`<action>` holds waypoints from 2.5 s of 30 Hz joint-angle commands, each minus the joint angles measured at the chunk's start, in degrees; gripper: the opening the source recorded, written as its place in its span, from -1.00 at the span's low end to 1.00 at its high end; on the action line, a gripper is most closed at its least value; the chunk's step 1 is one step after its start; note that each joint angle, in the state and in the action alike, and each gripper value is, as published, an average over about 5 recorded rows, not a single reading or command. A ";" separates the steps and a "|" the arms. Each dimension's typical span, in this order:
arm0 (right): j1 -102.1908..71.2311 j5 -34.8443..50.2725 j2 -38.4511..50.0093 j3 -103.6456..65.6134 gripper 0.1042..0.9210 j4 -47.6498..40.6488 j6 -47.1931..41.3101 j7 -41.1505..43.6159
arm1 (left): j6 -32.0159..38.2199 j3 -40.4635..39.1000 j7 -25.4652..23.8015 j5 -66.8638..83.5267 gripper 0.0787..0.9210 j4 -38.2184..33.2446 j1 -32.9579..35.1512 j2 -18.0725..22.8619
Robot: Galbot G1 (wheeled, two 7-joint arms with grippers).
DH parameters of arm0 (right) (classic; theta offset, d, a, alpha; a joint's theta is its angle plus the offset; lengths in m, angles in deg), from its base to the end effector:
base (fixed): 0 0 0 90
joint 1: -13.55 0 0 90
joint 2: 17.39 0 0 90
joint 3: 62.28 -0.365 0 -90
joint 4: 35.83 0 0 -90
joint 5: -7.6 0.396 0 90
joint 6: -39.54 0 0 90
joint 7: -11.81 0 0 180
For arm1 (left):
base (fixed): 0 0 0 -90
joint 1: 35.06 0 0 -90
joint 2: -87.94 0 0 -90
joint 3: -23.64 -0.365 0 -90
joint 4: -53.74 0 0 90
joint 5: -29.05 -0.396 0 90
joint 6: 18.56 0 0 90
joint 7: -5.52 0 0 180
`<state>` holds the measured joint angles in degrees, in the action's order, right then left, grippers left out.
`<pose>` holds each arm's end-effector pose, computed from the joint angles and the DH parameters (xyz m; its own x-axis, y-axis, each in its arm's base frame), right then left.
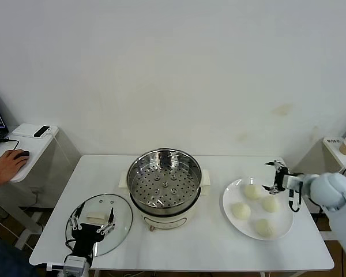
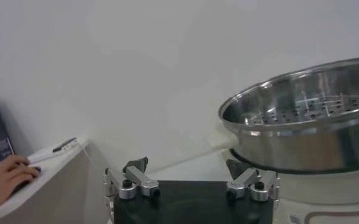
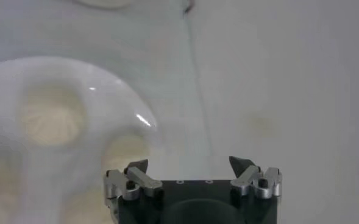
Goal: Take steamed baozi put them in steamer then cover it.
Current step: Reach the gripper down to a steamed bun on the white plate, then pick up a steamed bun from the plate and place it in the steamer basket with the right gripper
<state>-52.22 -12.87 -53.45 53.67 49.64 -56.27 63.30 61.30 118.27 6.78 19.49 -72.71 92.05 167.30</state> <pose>0.4767 -0.2187 -0.1944 -0.5910 -0.2210 0.7759 -0.8018 0.0546 -0.5951 0.1791 0.0492 -0.2894 -0.9856 -0.0380 0.1651 0.0242 0.9329 0.3593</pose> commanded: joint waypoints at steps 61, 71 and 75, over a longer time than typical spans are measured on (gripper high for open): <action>33.81 8.70 -3.17 37.55 0.19 -14.79 -3.47 9.52 | -0.20 1.45 -0.73 -0.90 0.77 -0.46 -1.28 -0.96; 53.27 21.88 -3.20 51.11 0.20 -9.27 -5.74 9.69 | -0.09 1.32 -0.75 -0.17 0.77 0.74 -2.17 -2.17; 59.50 25.40 -7.58 56.16 0.20 -9.03 -6.27 8.12 | -0.14 1.61 -0.74 0.27 0.77 1.23 -2.51 -2.61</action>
<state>-4.85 4.44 -59.20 101.08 37.23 -61.57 71.96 61.21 119.68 6.03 19.43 -72.00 89.78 165.16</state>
